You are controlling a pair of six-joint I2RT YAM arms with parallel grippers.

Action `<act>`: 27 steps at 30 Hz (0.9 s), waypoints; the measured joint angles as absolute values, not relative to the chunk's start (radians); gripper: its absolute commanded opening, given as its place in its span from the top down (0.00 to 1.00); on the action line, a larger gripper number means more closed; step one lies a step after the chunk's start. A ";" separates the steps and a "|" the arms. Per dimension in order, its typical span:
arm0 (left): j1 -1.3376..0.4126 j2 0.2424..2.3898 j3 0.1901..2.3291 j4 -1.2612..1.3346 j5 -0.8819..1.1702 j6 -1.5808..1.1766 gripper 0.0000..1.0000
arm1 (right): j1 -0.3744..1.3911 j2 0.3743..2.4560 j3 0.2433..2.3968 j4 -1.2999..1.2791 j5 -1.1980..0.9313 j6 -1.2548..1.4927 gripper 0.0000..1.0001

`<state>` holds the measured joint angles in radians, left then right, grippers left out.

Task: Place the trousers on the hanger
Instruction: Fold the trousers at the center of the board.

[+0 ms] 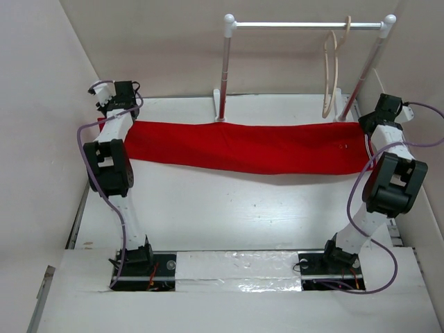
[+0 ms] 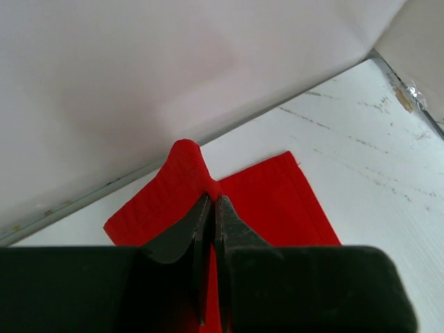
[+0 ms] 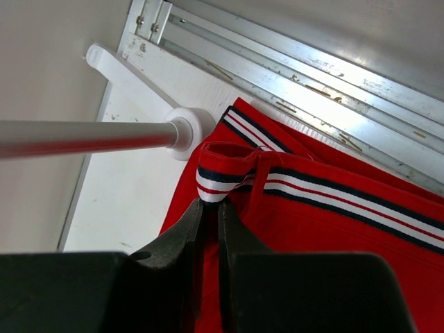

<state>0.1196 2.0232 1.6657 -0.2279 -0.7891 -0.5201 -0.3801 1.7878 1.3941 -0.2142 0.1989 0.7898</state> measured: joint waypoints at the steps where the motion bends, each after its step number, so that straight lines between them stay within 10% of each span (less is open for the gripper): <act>1: 0.115 2.046 1.691 -0.227 -0.791 -0.511 0.96 | -0.380 1.805 1.405 -0.215 0.196 0.790 1.00; 5: 0.097 2.113 1.751 -0.198 -0.810 -0.459 0.82 | -0.380 1.872 1.457 -0.216 0.173 0.790 0.98; 10: 0.090 2.155 1.799 -0.165 -0.810 -0.400 0.37 | -0.381 1.940 1.527 -0.202 0.128 0.794 0.56; 13: 0.091 2.161 1.809 -0.165 -0.796 -0.393 0.36 | -0.381 1.945 1.538 -0.171 0.082 0.800 0.26; 20: 0.091 1.998 1.546 -0.120 -0.691 -0.446 0.39 | -0.376 1.765 1.372 -0.049 -0.023 0.802 0.02; 23: 0.091 1.882 1.409 -0.117 -0.623 -0.502 0.39 | -0.352 1.620 1.246 -0.007 -0.037 0.788 0.06; 26: 0.091 1.787 1.306 -0.114 -0.567 -0.561 0.38 | -0.286 1.465 1.094 0.046 -0.039 0.763 0.56; 27: 0.091 1.761 1.276 -0.117 -0.550 -0.582 0.38 | -0.258 1.415 1.038 0.065 -0.043 0.753 0.88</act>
<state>0.0914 1.7615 1.2762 -0.1165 -0.5495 -0.5816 -0.2584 1.4155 1.0378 0.0650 -0.0425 0.7532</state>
